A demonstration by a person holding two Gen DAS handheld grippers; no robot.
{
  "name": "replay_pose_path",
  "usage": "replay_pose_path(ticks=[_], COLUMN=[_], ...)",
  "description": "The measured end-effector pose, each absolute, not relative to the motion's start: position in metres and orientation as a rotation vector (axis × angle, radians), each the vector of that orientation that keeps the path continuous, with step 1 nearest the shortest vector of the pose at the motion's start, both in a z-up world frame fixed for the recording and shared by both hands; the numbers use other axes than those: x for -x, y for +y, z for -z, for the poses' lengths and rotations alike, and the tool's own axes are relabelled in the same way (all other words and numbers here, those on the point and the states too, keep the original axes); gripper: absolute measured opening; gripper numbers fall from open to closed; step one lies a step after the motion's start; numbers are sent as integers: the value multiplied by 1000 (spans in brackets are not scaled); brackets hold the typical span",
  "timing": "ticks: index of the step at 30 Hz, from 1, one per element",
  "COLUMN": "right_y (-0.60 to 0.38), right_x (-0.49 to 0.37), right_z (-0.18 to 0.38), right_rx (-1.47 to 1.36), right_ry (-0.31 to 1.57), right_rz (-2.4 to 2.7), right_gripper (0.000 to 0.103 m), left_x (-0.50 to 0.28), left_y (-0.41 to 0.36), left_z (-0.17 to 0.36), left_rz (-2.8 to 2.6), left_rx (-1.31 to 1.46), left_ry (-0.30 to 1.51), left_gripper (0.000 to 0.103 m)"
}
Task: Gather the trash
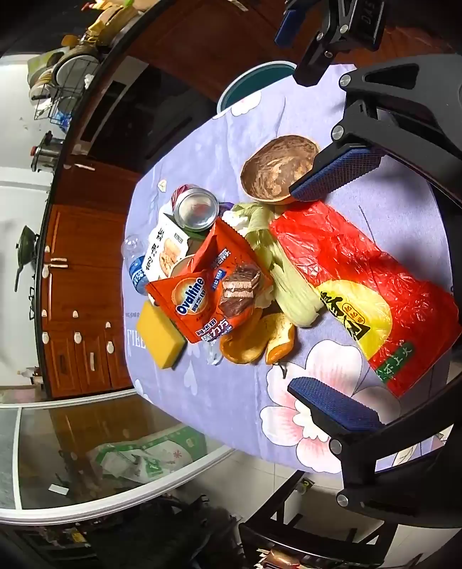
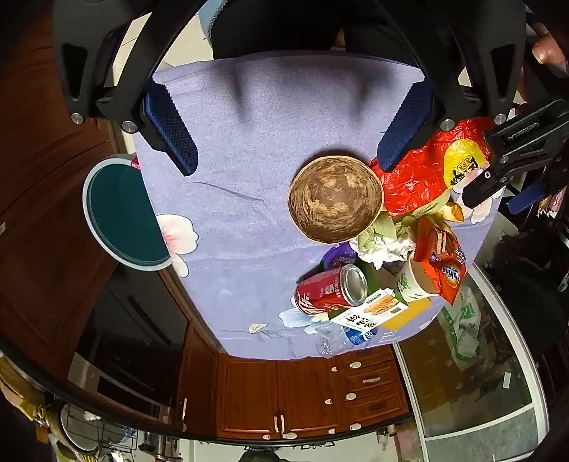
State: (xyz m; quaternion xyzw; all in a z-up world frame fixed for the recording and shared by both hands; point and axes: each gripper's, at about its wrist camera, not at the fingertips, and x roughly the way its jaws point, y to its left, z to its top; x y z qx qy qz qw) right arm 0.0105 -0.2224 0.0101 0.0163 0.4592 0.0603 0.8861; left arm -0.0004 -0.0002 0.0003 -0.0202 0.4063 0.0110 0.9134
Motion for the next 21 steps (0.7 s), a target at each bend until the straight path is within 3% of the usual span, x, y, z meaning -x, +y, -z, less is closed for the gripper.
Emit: replay_pose_path(ticks=[21], right_y=[-221], right_x=[-15], right_z=[-7], right_rx=[-27], right_ry=[968], right_rz=[-109], right_gripper=[97], left_x=[-3], left_y=[8], left_z=[-1], left_rz=[-17], left_rx=[63], left_ry=[854], left_gripper=[99])
